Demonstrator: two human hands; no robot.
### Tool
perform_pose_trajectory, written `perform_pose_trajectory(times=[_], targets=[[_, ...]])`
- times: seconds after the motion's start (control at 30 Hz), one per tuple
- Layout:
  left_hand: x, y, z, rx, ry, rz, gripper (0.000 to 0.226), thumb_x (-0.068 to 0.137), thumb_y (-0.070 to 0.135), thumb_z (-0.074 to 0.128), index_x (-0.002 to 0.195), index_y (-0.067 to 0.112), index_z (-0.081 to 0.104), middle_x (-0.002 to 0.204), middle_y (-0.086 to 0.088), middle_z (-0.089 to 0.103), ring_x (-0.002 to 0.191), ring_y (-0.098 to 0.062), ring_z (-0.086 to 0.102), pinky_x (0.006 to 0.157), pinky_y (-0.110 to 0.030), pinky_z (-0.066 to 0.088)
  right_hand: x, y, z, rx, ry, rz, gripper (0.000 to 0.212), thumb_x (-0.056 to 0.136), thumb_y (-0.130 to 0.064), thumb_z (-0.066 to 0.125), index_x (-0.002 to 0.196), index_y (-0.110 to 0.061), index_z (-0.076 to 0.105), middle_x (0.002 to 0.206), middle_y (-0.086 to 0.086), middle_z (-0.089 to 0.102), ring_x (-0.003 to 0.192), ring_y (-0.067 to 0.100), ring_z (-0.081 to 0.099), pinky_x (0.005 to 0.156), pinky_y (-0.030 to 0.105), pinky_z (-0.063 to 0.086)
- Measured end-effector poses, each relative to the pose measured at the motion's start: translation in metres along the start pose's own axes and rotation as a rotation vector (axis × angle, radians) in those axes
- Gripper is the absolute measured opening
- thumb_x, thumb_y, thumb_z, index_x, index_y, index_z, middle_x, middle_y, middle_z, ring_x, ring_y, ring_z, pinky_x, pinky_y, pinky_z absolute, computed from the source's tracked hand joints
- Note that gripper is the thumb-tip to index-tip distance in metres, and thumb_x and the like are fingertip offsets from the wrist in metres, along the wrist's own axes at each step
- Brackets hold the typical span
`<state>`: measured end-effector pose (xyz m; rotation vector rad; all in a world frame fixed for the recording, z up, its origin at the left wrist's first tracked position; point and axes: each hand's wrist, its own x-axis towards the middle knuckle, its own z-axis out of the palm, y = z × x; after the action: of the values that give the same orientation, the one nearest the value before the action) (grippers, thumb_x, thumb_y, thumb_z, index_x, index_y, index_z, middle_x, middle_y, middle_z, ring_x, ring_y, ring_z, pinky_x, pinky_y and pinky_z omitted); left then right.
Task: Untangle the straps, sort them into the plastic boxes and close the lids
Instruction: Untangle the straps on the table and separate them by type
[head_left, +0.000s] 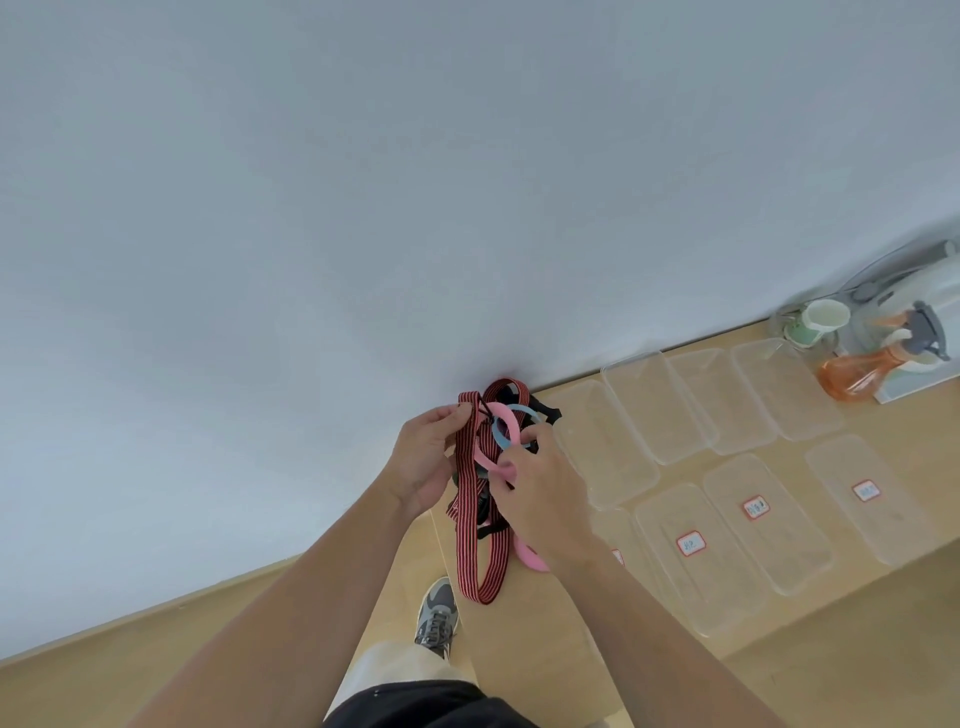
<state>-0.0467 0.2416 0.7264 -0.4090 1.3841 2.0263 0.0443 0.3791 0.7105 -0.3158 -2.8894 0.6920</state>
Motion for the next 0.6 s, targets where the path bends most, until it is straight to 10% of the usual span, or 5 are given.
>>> perform_pose_trajectory(times=[0.27,0.6], targets=[[0.000,0.003,-0.011,0.005,-0.152,0.001,0.030,0.099,0.018,0.053,0.115,-0.005,0.065,0.110,-0.018,0.064,0.104,-0.031,0.055,0.097,-0.044,0.043,0.012,0.000,-0.013,-0.042,-0.173,0.105,0.039,0.096,-0.039,0.060,0.132,-0.022,0.057,0.121,0.001,0.055,0.084,0.019,0.059,0.070,0.028,0.048],[-0.012,0.006,-0.006,0.183,-0.186,0.043,0.021,0.105,0.012,0.049,0.101,0.001,0.067,0.092,-0.013,0.068,0.082,-0.023,0.062,0.081,-0.034,0.052,0.019,-0.005,-0.014,0.252,-0.127,0.068,0.037,0.096,-0.026,0.063,0.130,-0.034,0.052,0.099,-0.016,0.056,0.085,0.009,0.055,0.071,0.030,0.049]])
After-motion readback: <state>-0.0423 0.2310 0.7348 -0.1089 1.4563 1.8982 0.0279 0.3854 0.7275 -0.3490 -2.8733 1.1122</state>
